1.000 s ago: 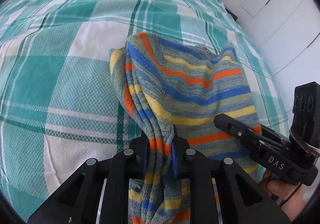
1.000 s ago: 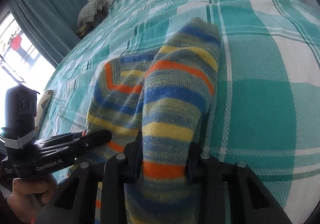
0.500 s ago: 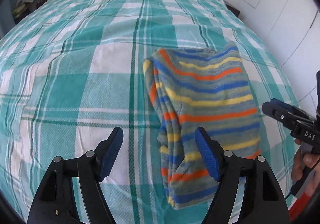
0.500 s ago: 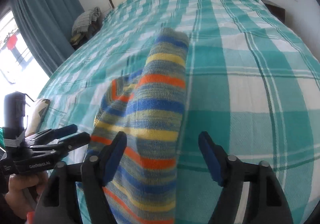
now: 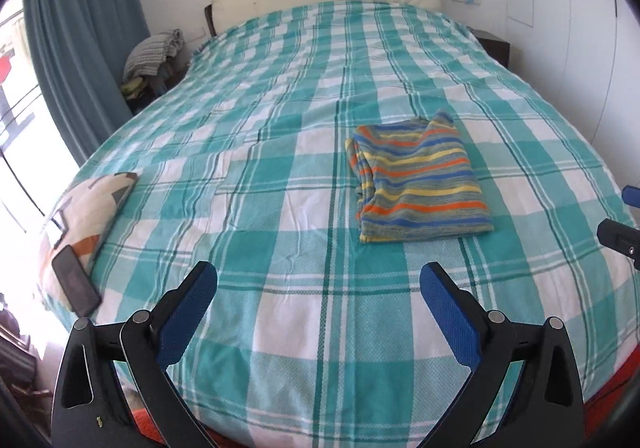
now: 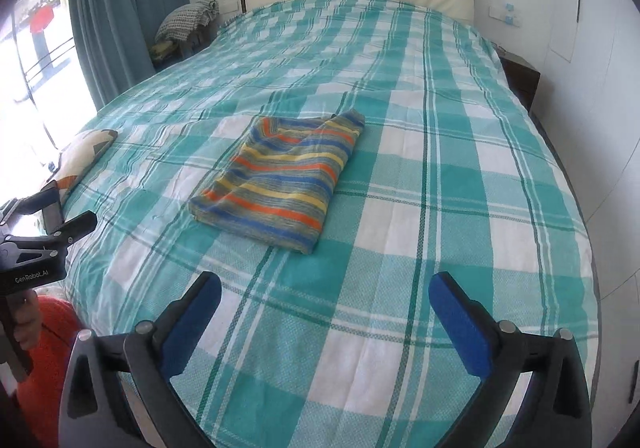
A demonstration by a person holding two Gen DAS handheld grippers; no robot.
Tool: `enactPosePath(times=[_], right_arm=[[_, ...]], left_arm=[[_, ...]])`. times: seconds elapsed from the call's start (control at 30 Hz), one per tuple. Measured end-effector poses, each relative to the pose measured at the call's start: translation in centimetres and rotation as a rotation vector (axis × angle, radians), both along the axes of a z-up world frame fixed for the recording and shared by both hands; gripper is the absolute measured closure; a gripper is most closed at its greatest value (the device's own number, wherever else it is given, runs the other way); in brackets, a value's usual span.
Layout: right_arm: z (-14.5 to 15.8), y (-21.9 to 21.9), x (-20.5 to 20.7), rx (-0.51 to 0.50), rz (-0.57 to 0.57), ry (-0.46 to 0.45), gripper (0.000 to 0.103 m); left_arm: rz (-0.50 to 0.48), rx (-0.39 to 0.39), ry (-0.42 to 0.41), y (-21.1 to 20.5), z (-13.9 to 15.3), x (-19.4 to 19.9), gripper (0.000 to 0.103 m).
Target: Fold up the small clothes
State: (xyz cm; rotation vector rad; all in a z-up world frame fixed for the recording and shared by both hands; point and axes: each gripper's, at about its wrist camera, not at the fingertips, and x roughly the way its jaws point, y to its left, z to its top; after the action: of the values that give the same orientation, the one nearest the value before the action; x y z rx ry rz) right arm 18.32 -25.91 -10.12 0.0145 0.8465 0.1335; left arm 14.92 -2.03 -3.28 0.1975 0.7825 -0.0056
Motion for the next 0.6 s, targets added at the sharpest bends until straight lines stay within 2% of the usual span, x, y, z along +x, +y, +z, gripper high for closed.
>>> enactPosePath(times=[0.23,0.47,0.6], right_arm=[[4.9,2.1,-5.2,-0.024,0.064,-0.041,0.001],[8.0,3.3,-9.8,-0.047,0.097,-0.044,0.001],[9.0,3.9,-12.9,-0.046,0.078,-0.022,0.001]], left_arm=[[0.036,-0.039,0.068,0.5,3.3,-4.2,0.001],[0.082,0.038,0.002,0.7,6.0,-9.0,0.001],[0.075,0.043,-0.003,1.0,6.8,-11.6,0.001]])
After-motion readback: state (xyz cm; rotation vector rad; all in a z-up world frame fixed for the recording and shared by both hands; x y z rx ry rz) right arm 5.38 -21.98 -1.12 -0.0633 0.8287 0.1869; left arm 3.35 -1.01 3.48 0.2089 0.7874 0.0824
